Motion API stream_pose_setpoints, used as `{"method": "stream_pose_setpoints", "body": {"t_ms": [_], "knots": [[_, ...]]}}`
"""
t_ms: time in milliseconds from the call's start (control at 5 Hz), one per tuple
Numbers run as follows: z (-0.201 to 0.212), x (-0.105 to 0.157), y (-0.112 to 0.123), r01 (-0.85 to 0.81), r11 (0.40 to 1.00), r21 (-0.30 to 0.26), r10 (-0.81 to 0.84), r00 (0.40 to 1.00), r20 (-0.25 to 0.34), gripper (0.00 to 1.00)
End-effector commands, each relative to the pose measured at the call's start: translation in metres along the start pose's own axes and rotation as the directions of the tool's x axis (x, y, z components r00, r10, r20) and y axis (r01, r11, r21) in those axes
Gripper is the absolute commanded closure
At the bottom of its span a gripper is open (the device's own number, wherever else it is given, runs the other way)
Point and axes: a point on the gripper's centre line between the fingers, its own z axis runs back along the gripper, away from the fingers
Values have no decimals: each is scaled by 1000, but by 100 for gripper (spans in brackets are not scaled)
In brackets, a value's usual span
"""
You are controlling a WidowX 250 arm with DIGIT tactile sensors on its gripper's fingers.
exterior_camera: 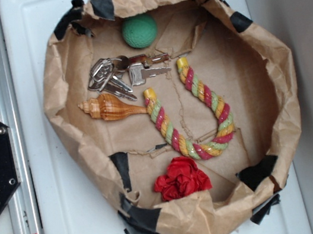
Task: Grab the multicolored rope.
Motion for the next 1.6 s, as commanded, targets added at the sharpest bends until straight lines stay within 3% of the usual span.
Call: {"method": "stream_pose_setpoints", "body": {"t_ms": [0, 200, 400, 600, 800, 1000, 1200, 1400], "knots": [[0, 0, 0, 0, 1000, 0, 0, 1000, 0, 0], [-22, 48, 4, 194, 979, 55, -198, 977, 81, 0], [-67, 93, 1, 435, 886, 158, -452, 887, 92, 0], [-114, 136, 4, 634, 749, 194, -651, 759, 35, 0], [-153, 157, 29, 721, 674, 161, -727, 686, -33, 0], [-189, 168, 40, 783, 605, 143, -779, 619, -99, 0], [-211, 176, 40, 810, 573, 128, -797, 587, -145, 0], [-241, 176, 29, 830, 557, 32, -817, 555, -158, 0]]}}
